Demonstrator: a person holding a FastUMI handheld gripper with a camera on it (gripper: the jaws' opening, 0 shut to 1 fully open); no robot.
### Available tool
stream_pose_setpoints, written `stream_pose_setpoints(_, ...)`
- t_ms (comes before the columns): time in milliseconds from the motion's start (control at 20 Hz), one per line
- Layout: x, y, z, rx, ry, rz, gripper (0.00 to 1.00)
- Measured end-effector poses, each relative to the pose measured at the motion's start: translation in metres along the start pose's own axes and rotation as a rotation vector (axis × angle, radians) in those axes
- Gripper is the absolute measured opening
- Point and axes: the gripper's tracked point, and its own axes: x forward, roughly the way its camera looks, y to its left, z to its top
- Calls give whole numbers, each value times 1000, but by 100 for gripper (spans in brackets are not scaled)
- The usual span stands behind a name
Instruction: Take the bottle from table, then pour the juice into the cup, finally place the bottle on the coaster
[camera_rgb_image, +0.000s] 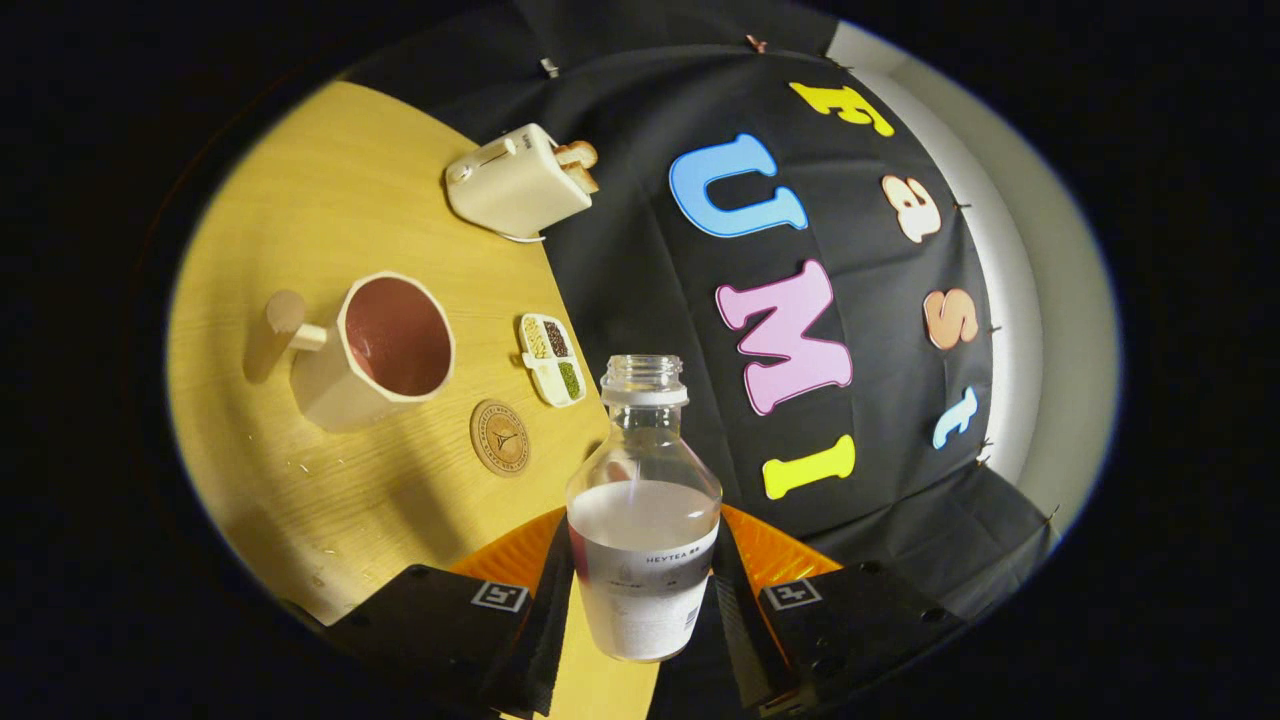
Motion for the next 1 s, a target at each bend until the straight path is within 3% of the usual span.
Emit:
stream_pose_setpoints(500,5,16,14,-253,-71,39,70)
stream_pose_setpoints(1000,20,29,20,-410,-91,50,70)
